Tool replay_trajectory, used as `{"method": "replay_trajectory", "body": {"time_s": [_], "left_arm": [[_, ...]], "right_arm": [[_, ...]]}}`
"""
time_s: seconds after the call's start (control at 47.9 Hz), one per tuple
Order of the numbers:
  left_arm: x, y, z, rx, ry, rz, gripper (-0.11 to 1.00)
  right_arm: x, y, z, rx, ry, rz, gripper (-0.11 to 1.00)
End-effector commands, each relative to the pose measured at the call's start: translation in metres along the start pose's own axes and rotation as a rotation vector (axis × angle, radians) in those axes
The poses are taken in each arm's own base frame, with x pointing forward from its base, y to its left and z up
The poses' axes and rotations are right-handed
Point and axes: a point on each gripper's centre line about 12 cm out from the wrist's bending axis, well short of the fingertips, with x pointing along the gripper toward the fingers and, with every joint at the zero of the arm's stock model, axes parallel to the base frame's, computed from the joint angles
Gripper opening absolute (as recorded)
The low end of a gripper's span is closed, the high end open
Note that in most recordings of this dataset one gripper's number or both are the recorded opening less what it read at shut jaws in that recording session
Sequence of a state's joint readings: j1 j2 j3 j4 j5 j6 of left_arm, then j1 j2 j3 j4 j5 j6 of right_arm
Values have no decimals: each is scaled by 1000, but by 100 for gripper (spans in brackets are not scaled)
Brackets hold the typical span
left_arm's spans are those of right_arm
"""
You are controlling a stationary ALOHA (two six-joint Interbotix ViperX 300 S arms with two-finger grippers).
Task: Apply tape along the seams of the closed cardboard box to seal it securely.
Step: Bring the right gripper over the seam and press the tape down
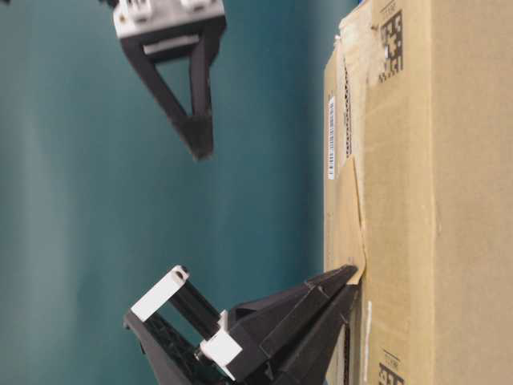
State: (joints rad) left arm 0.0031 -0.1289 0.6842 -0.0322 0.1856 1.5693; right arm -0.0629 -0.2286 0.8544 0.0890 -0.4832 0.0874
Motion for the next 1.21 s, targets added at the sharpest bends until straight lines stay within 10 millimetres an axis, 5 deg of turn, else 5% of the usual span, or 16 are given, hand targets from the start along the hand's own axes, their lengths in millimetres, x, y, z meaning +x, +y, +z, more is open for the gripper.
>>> {"method": "replay_trajectory", "body": {"time_s": [0.0,0.584,1.189], "left_arm": [[-2,5,-2,-1,3,17,0],[-2,4,-2,-3,3,17,0],[-2,5,-2,-5,3,17,0]], "right_arm": [[10,8,11,3,-26,20,47],[44,14,-18,17,87,24,47],[52,10,-55,47,236,0,47]]}}
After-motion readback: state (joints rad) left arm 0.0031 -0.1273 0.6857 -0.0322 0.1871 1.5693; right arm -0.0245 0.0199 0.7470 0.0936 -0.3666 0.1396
